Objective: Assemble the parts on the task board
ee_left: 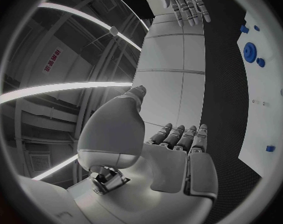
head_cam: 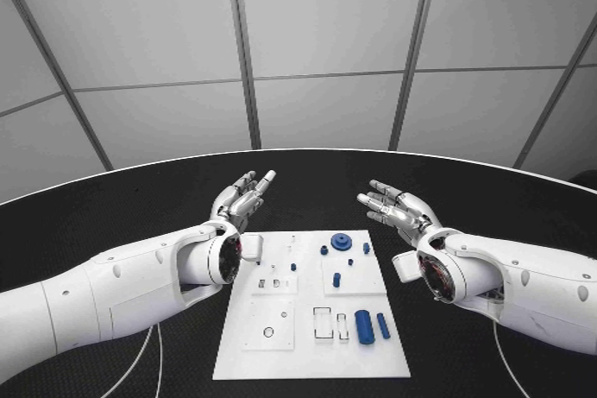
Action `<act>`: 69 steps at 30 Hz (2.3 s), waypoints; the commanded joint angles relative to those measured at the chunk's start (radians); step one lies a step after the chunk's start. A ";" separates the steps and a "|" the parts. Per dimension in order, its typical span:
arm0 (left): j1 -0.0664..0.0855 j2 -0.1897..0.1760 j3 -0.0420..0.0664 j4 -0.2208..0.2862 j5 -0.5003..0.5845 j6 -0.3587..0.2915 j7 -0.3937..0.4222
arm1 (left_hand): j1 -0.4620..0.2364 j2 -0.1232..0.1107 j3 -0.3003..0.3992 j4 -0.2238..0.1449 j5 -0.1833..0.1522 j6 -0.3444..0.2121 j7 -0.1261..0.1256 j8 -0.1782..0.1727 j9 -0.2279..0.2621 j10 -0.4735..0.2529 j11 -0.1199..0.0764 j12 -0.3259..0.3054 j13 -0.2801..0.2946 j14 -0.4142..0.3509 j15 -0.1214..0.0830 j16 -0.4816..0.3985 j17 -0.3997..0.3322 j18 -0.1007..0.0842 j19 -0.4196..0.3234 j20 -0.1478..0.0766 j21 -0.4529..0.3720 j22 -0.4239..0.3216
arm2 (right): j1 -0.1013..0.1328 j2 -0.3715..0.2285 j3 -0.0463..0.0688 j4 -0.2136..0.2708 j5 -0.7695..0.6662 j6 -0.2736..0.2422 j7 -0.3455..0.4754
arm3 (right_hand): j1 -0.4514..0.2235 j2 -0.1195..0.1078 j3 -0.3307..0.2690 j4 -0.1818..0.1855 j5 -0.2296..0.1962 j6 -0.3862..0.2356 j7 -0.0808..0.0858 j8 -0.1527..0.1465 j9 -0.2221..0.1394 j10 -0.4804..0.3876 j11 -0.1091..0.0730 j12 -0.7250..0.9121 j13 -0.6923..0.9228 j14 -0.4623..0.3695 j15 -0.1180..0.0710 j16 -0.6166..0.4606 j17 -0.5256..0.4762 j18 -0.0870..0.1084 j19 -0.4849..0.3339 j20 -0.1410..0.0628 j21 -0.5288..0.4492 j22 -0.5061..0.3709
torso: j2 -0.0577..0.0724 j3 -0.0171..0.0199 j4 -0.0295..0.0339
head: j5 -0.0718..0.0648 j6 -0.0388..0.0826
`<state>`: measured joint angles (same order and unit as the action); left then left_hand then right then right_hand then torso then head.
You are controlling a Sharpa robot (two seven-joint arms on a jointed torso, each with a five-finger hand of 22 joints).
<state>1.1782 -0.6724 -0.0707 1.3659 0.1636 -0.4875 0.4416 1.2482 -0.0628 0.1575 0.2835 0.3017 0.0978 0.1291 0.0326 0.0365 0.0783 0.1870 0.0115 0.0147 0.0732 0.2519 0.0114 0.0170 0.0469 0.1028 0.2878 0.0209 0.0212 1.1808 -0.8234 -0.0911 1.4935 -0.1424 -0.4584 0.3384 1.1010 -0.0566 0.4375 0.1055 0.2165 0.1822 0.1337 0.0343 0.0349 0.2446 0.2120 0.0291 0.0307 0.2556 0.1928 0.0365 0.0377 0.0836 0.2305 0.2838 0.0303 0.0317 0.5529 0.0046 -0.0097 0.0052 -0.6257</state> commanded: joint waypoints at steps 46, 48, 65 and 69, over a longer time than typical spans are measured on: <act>0.067 -0.209 0.001 0.254 -0.038 0.117 -0.004 | 0.234 -0.056 0.083 -0.081 -0.003 0.670 0.135 0.227 0.149 0.846 0.027 0.083 0.049 0.765 -0.074 0.263 0.155 0.130 0.656 0.001 0.261 0.079 | 0.120 0.075 0.017 -0.099 -1.394 0.165 -0.408 | 0.228 -0.156 0.071 -0.083 0.002 0.756 0.016 0.196 0.180 0.915 -0.129 0.061 0.122 1.134 -0.200 0.584 0.551 0.092 1.101 -0.203 0.468 0.269 | 0.147 -0.0212 0.0530 | -0.068 0.027; 0.073 -0.215 0.001 0.265 -0.038 0.119 -0.004 | 0.233 -0.056 0.084 -0.081 -0.003 0.669 0.135 0.226 0.149 0.845 0.027 0.082 0.049 0.763 -0.074 0.261 0.154 0.130 0.657 0.001 0.260 0.078 | 0.124 0.085 0.017 -0.104 -1.423 0.173 -0.430 | 0.225 -0.159 0.078 -0.076 0.000 0.754 0.015 0.196 0.184 0.905 -0.130 0.064 0.129 1.150 -0.202 0.612 0.577 0.092 1.112 -0.204 0.493 0.289 | 0.154 -0.0233 0.0556 | -0.071 0.030; 0.109 -0.244 0.002 0.309 -0.038 0.122 -0.010 | 0.230 -0.057 0.088 -0.080 -0.003 0.668 0.136 0.223 0.147 0.843 0.029 0.077 0.049 0.759 -0.072 0.256 0.152 0.130 0.658 0.001 0.260 0.077 | 0.135 0.120 0.017 -0.109 -1.507 0.243 -0.471 | 0.217 -0.187 0.098 -0.037 -0.012 0.726 0.003 0.202 0.218 0.843 -0.127 0.086 0.172 1.242 -0.195 1.069 1.003 0.047 1.178 -0.205 0.894 0.731 | 0.194 -0.0351 0.0706 | -0.079 0.033; 0.112 -0.244 0.002 0.312 -0.038 0.124 -0.011 | 0.230 -0.057 0.088 -0.080 -0.003 0.668 0.136 0.223 0.147 0.843 0.029 0.077 0.049 0.759 -0.072 0.256 0.152 0.130 0.658 0.001 0.260 0.077 | 0.135 0.127 0.017 -0.113 -1.508 0.255 -0.472 | 0.219 -0.186 0.100 -0.035 -0.011 0.725 0.002 0.204 0.221 0.842 -0.127 0.089 0.176 1.246 -0.195 1.103 1.035 0.046 1.183 -0.204 0.912 0.751 | 0.198 -0.0358 0.0721 | -0.081 0.037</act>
<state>1.2897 -0.9168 -0.0684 1.6772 0.1256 -0.3640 0.4309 1.4736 -0.1157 0.2405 0.2028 0.3050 0.7581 0.1964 0.2596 0.1851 0.9185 0.2160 0.0948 0.0647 0.8380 0.1757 0.2740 0.1708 0.1629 0.7543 0.2889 0.2829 0.0994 1.3155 -0.6973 -0.0738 1.3810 -1.6502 -0.2048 -0.1332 1.3185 -0.2350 0.5356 0.0652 0.2072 0.9161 0.1373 0.2343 0.2556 1.0914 0.0839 0.1131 0.2053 1.4604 -0.0061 1.1334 1.0680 0.1434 1.4064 0.0784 0.9393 0.7796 0.7447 -0.0303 0.0604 -0.0743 -0.5913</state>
